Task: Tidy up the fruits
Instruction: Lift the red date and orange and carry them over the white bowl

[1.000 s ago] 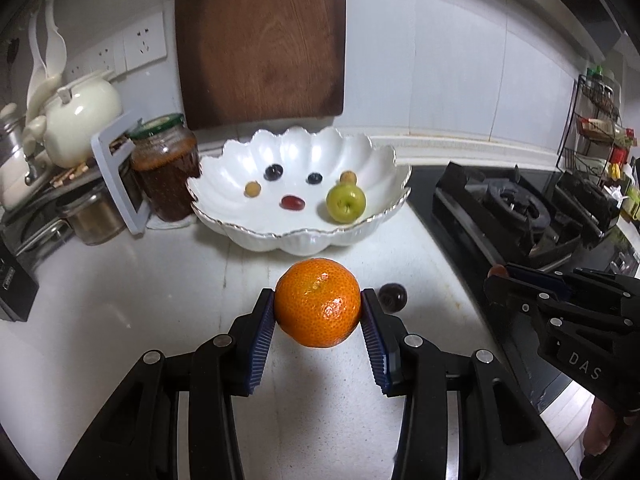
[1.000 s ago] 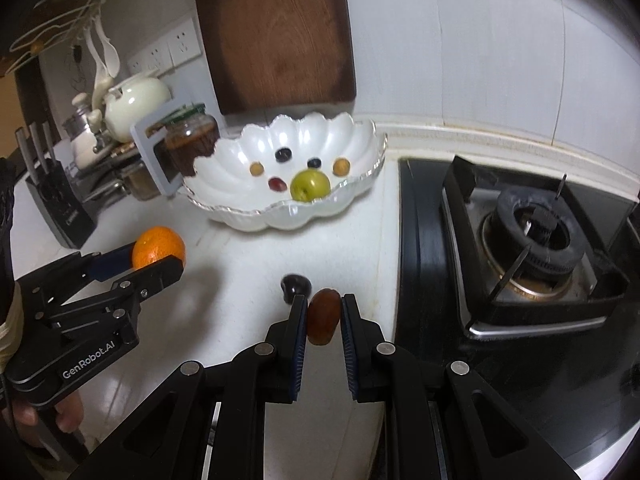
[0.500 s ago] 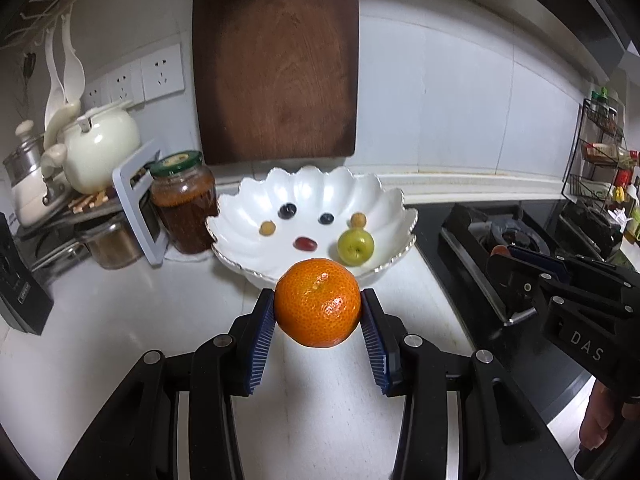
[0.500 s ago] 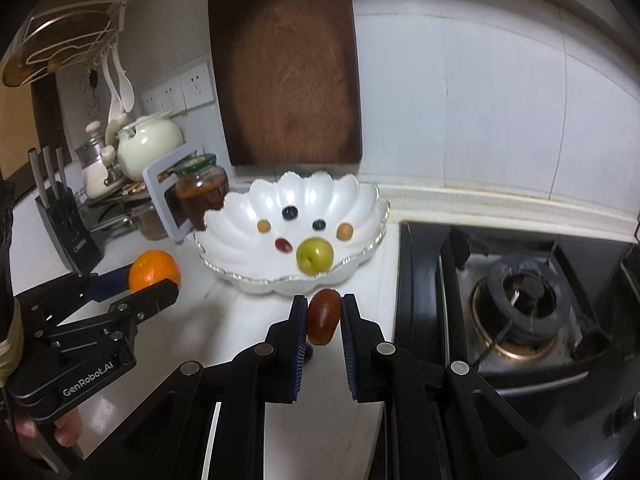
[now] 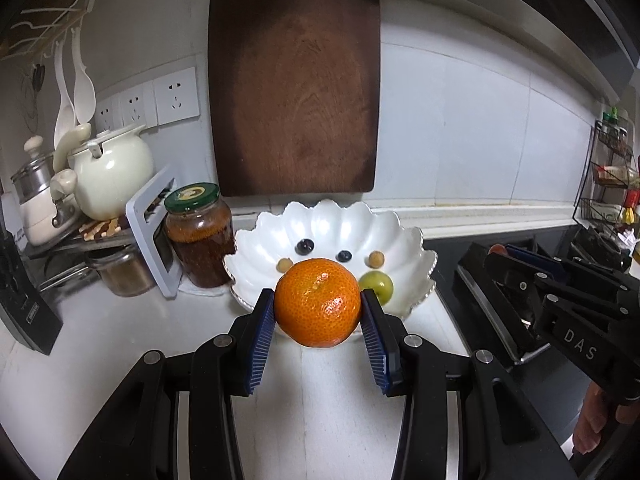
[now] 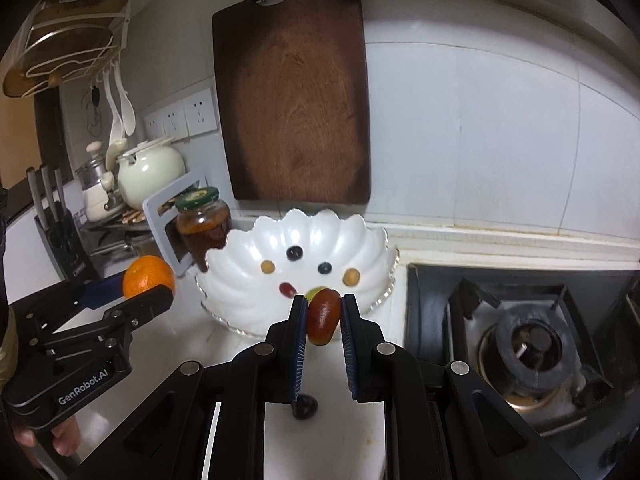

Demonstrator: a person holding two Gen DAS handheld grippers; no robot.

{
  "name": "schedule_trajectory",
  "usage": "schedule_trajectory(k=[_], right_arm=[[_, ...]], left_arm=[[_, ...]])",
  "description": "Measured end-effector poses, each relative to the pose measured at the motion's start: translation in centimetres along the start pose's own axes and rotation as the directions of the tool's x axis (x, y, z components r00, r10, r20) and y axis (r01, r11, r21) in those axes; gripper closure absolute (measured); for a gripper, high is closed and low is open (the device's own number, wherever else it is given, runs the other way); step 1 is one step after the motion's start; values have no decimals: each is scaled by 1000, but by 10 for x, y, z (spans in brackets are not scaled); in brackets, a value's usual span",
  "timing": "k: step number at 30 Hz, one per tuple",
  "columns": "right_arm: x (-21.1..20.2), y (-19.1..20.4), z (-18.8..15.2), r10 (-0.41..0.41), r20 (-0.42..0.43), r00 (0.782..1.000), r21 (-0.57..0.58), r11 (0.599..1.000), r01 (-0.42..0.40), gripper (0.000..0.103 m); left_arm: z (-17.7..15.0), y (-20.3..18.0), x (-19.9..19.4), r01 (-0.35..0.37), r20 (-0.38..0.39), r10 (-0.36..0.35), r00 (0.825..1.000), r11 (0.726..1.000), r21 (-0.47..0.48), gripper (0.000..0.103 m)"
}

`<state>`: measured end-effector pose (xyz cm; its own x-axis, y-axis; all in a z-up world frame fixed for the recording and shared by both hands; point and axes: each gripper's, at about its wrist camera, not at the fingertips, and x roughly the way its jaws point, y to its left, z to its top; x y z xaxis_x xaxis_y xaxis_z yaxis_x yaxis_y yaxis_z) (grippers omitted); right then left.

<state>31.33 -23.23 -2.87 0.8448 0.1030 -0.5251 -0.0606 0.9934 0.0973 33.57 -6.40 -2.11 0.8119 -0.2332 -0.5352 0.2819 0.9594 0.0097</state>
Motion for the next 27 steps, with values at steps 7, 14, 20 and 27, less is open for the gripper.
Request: schedule_trajectory(k=[7,14,20,27], right_arm=[[17,9,15,15,9,1000,-15,1000,-15,85],[38,12,31,12,16,1000,-26,1000,-12,85],[57,12,45,8,14,1000,-42,999,-7,85],[83,12,58,19,-7,1000,-73,997,-19,85]], left_arm=[[14,8,12,-9,14,10,1000,1000,-8,61],[28,16,24,-25,28,25,999,1000,-13,61],[40,24,38,-39,35,40,999,999,-12,61],[52,33,61,-48,19,48,999,999,-20,61]])
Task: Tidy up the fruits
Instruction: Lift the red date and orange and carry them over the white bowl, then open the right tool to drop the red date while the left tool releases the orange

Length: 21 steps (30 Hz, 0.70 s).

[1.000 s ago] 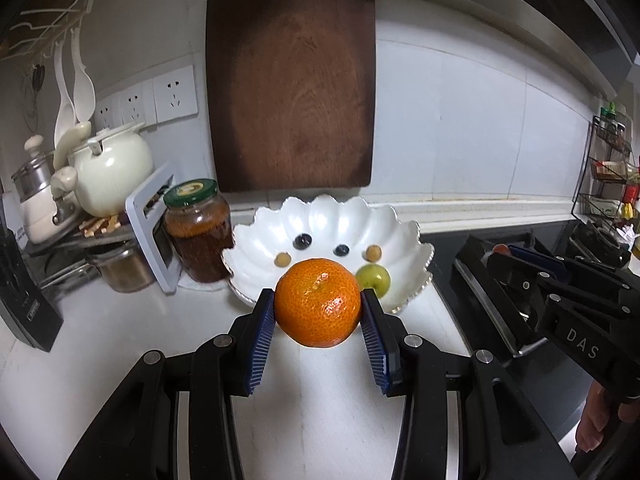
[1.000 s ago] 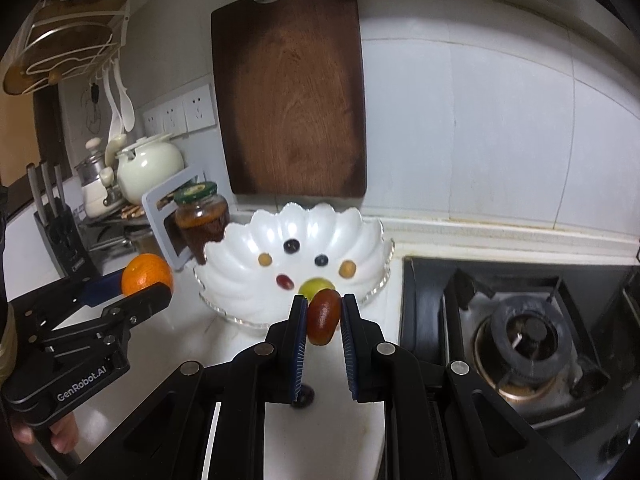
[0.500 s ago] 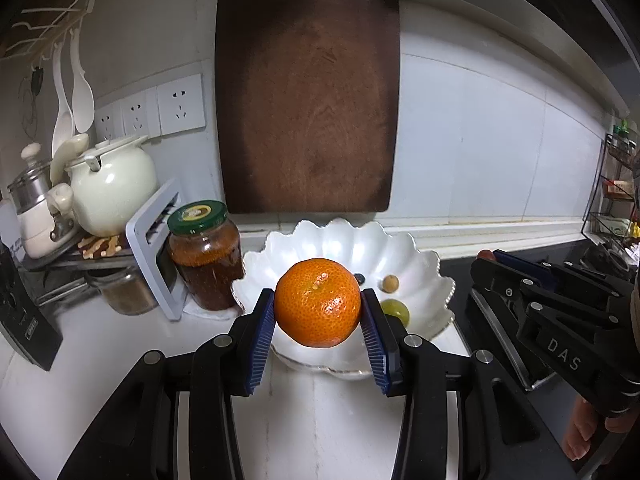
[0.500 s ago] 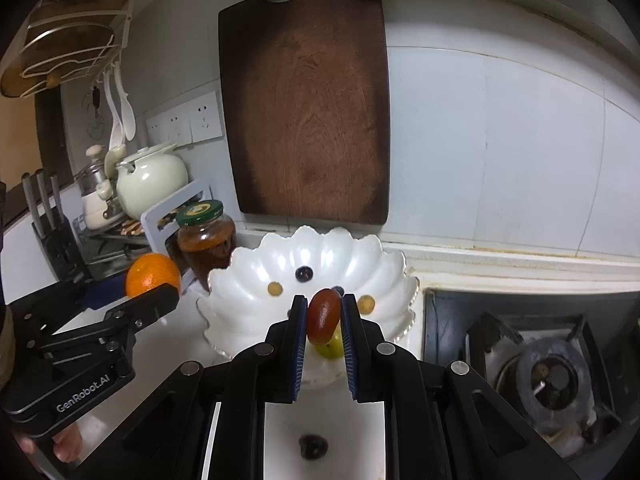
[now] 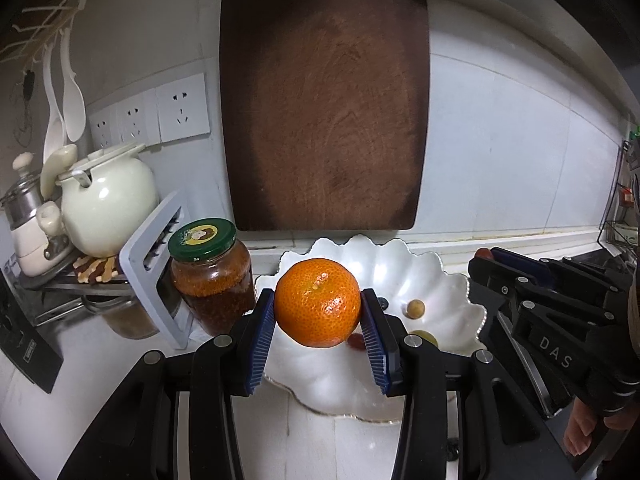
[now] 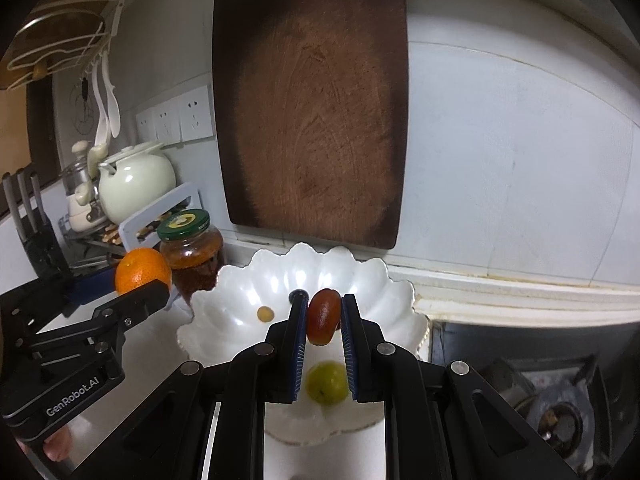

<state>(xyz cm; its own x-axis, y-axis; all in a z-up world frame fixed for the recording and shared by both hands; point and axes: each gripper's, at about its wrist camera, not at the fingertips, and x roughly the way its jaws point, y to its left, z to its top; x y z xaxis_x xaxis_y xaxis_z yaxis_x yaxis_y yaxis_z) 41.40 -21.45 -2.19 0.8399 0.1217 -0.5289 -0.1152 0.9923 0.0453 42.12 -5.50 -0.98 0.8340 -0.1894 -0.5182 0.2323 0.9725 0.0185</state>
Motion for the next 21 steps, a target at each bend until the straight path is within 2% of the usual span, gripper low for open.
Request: schedule_trajectory(k=[12,21], right_arm=[[62,-7,8,-20,-95,995,-18,1000,18,85],[101,-23,-1,-27,-195,980,6,1000,29,85]], left_arm=[[9,1,55,2,-83,-1,997,1000,9,61],[6,-5,106,36,-190,-37,981,999,-8,61]])
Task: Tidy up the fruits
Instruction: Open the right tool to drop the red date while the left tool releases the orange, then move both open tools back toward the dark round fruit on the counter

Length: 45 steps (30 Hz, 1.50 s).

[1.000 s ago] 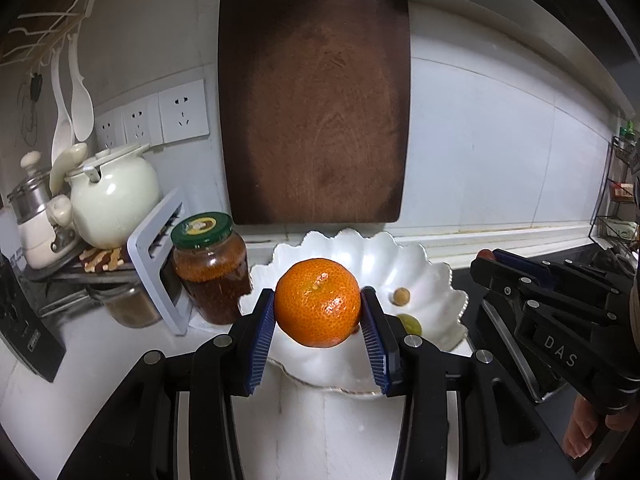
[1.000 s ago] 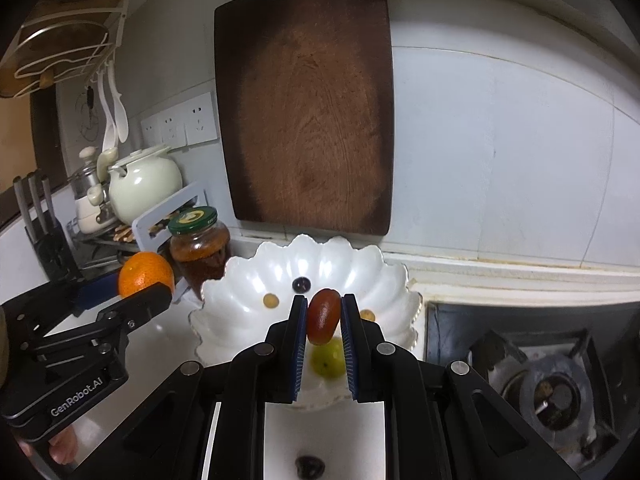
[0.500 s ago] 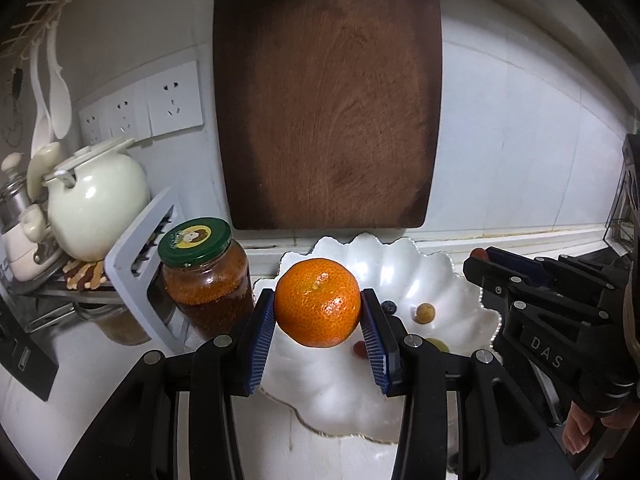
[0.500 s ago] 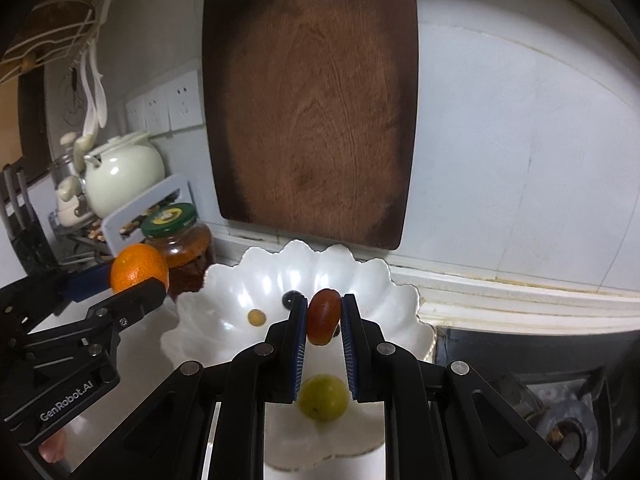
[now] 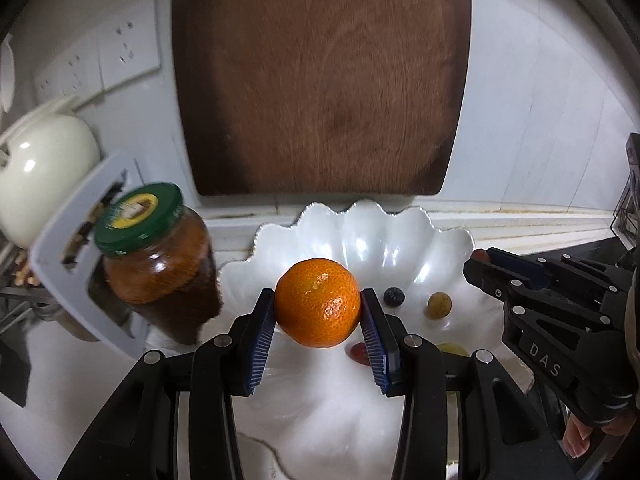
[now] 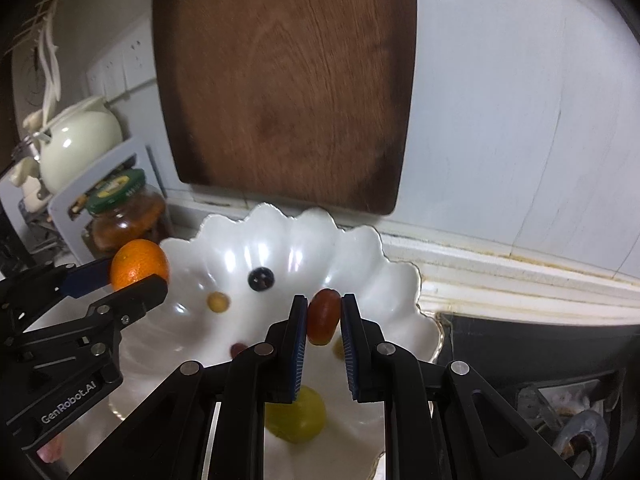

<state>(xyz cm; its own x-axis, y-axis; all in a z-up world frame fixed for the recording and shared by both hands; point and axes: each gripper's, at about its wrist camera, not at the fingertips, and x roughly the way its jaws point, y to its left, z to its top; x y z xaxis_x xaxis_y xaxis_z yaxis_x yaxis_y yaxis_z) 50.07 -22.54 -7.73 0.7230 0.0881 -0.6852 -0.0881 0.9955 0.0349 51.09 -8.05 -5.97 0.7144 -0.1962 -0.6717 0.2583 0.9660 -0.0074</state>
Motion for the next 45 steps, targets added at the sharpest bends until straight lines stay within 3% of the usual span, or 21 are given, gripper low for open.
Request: schedule_trajectory(k=[19,23,31,33,36,45], right_arm=[[24,-13,-9,11,-97,995,42,999,-7,84],[25,-16,-10,9,-104,995,55,998,-4,70],[10,-15,-10,-1,-88,996,49,999,6,70],[4,-14,-11,-8,-79,997,41,999,11,62],[-8,-12,-12,-15,-57,998,32,999,17,59],[-54,-2,-15,-2,16,1000,30,1000,1,59]], left_arm=[[-11,-10,42,17,-139,-15,990,1000,12,58],[-10,-10,37,-1,-111,2,994,1000,14,47],[-10,-9,19,-52,-89,54,995,998,21,37],[-11,-8,14,-64,-82,66,994,998,24,35],[-12,-4,-1,-86,-58,87,994,996,24,33],[-11,0,-51,-87,-2,87,996,996,16,27]])
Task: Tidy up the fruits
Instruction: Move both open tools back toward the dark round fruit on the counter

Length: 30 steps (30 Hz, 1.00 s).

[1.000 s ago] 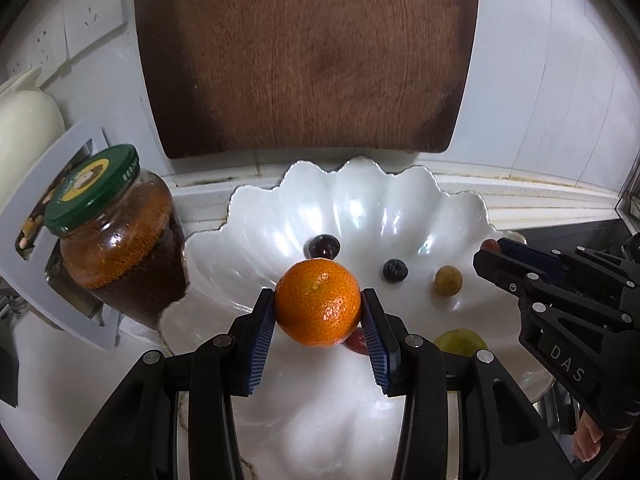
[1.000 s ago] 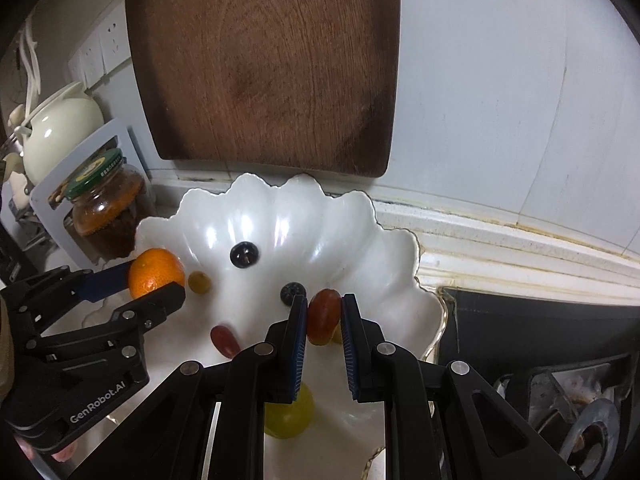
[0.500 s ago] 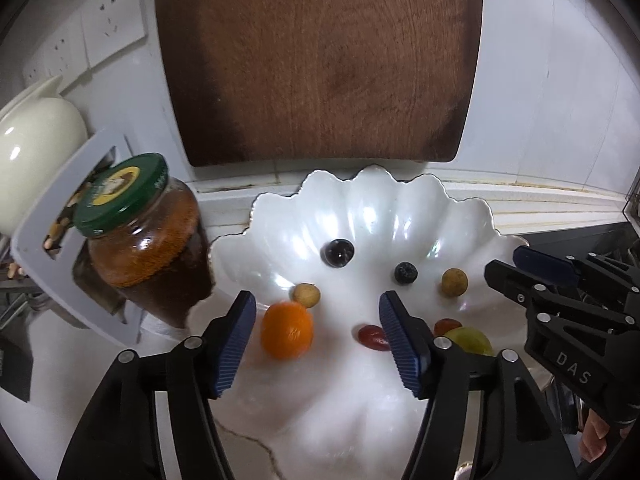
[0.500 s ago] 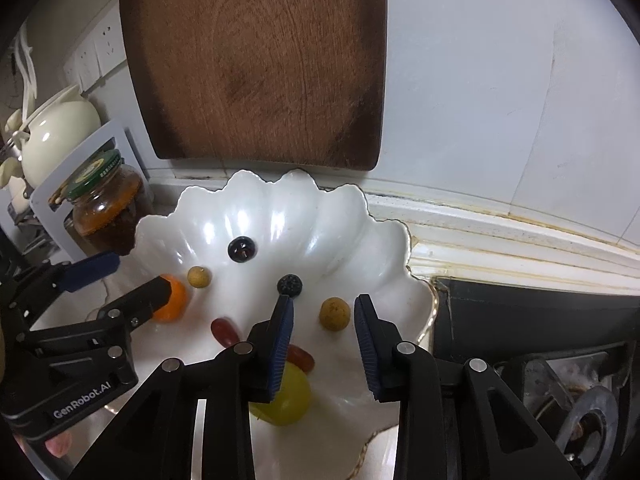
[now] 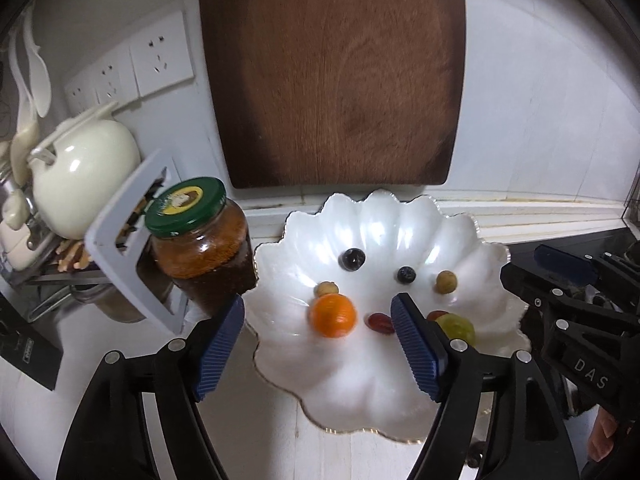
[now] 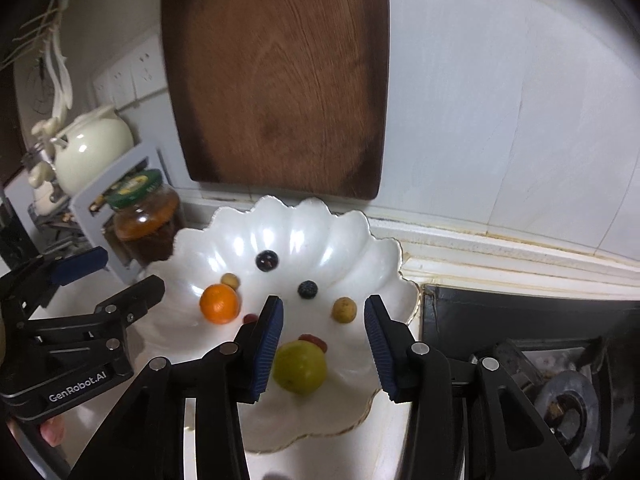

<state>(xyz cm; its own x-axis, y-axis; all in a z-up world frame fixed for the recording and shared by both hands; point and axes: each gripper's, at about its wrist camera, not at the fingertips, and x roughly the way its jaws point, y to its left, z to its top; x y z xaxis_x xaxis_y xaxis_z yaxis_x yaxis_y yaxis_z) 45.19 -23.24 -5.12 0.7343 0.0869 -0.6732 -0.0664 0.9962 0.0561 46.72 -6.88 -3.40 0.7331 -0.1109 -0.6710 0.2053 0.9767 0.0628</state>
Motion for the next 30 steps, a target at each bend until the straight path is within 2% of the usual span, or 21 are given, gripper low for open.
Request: schedule_trajectory(k=[7,12,21,30], right_arm=[[-34,10,-5,2,49,999,-1,1000,-2,59],[-52,16,-12,7,72,997,-9,1000,-7,59],[-70,15,-22,52,84,995,-33,998,-50,59],[-86,11,-31,149,78,986,-98,985,-141,59]], left_arm=[[-6,3,-38,18,74,-18,997,1000,10,25],[-12,2,-55,19,93,-21,995,1000,23,25],[-27,-4,-83,-24,109,23,994,1000,12,25],[-50,-16,-111,-108,95,115,989,991,-78,25]])
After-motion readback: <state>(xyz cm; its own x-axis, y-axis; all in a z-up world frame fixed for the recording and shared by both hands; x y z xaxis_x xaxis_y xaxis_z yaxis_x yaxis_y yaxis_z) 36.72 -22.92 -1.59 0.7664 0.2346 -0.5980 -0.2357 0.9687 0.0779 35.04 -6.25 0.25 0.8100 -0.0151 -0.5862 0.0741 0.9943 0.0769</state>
